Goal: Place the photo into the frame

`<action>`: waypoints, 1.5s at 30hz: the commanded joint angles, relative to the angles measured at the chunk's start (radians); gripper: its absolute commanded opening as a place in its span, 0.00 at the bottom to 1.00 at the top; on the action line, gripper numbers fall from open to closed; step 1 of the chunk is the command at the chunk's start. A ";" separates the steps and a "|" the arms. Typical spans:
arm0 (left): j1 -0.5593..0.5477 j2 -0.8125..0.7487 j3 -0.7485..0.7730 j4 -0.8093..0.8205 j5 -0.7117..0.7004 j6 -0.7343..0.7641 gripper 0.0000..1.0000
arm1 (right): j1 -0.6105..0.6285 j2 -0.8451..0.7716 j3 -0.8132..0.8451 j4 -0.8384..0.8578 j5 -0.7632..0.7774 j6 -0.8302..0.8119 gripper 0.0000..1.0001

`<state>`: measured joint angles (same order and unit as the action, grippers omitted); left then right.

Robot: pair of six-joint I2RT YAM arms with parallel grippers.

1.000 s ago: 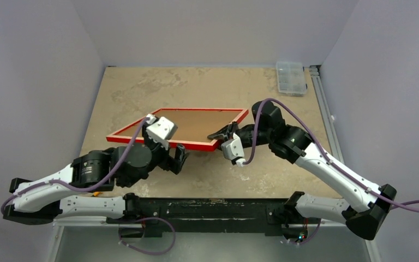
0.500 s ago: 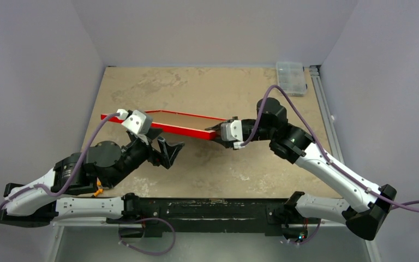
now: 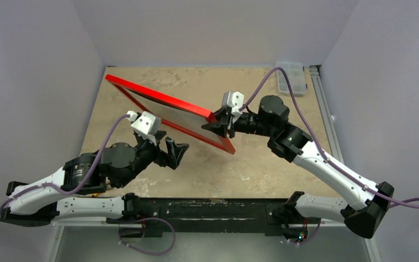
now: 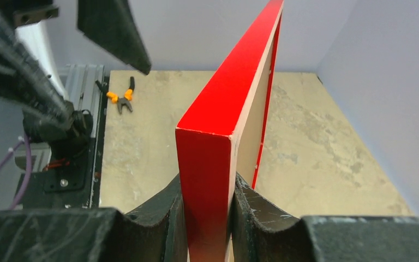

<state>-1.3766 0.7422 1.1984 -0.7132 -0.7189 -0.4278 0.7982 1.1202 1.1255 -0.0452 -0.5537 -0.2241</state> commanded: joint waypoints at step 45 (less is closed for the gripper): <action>0.375 0.561 -0.142 0.100 0.512 -0.420 0.87 | -0.641 0.458 -0.346 0.102 0.187 0.719 0.43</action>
<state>-1.0180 1.2568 1.0428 -0.6827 -0.2512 -0.8543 0.1577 1.5402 0.7704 0.1066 -0.5762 0.7193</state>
